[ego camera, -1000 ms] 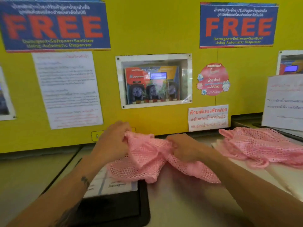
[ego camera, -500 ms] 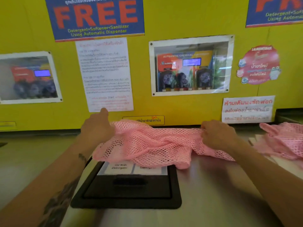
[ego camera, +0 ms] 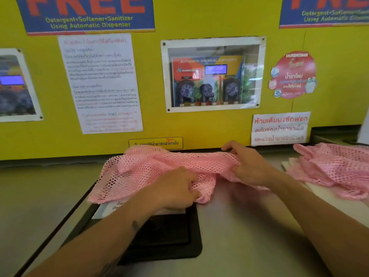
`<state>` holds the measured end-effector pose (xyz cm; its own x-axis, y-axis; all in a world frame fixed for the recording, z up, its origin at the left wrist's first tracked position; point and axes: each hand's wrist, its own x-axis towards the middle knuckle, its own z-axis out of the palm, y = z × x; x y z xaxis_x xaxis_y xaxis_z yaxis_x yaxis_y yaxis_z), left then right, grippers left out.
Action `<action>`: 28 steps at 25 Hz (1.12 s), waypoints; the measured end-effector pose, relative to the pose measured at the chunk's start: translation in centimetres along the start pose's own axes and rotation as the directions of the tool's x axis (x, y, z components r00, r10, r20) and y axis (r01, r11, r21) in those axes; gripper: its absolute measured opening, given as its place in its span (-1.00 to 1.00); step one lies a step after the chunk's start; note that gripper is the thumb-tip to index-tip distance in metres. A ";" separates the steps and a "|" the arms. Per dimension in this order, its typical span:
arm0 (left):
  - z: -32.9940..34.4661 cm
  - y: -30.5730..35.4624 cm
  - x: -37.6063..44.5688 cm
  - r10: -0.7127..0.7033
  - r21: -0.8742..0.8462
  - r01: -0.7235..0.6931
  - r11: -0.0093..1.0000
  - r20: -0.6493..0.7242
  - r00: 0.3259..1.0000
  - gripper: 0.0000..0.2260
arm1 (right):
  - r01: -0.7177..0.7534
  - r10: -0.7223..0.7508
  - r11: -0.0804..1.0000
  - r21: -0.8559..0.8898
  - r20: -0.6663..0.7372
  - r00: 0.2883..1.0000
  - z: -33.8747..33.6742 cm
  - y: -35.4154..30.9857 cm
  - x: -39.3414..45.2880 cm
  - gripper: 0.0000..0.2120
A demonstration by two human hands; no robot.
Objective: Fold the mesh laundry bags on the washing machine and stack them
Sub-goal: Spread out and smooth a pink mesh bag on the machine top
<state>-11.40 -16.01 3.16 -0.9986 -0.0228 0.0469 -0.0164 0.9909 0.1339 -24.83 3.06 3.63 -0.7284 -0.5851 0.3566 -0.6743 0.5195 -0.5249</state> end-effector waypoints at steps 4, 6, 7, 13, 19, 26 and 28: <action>-3.8 -3.1 -1.5 0.007 0.012 -0.009 1.000 0.143 0.990 -0.85 | 0.000 0.035 0.997 0.078 -0.444 0.895 -1.4 0.9 1.0 -0.60; -7.3 -5.2 -3.7 -0.032 0.016 0.029 0.999 0.199 0.979 -0.85 | -0.095 0.094 0.995 0.025 -0.510 0.855 -1.8 1.4 1.2 -0.67; -9.2 -6.2 -4.9 -0.048 0.005 0.047 0.999 0.176 0.983 -0.83 | -0.155 0.099 0.986 -0.062 -0.531 0.842 -1.8 1.5 1.3 -0.69; -13.4 -8.7 -8.0 -0.154 -0.541 0.110 0.834 -0.036 0.987 -0.78 | 0.029 -0.087 0.985 -0.169 -0.348 0.933 -0.3 -0.8 0.7 -0.90; -5.5 -6.9 -2.1 -0.008 -0.246 0.001 0.969 -0.030 1.000 -0.77 | 0.068 -0.034 0.995 -0.069 0.412 0.911 2.3 -4.1 -1.6 -0.57; -1.7 -8.5 0.6 -0.396 0.214 0.349 0.912 0.244 0.885 -0.41 | 0.019 -0.105 0.834 -0.552 -0.126 0.986 1.4 -2.3 -0.7 -0.74; -3.2 -7.6 -0.1 -0.463 0.329 0.368 0.870 0.291 0.837 -0.41 | 0.024 -0.166 0.867 -0.497 -0.244 0.955 1.8 -2.6 -0.5 -0.72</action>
<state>-11.03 -23.96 5.31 -0.8426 -0.4396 -0.3109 -0.3975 0.8974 -0.1915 -22.55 0.87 3.41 -0.6137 -0.4933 0.6165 -0.6626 0.7463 -0.0625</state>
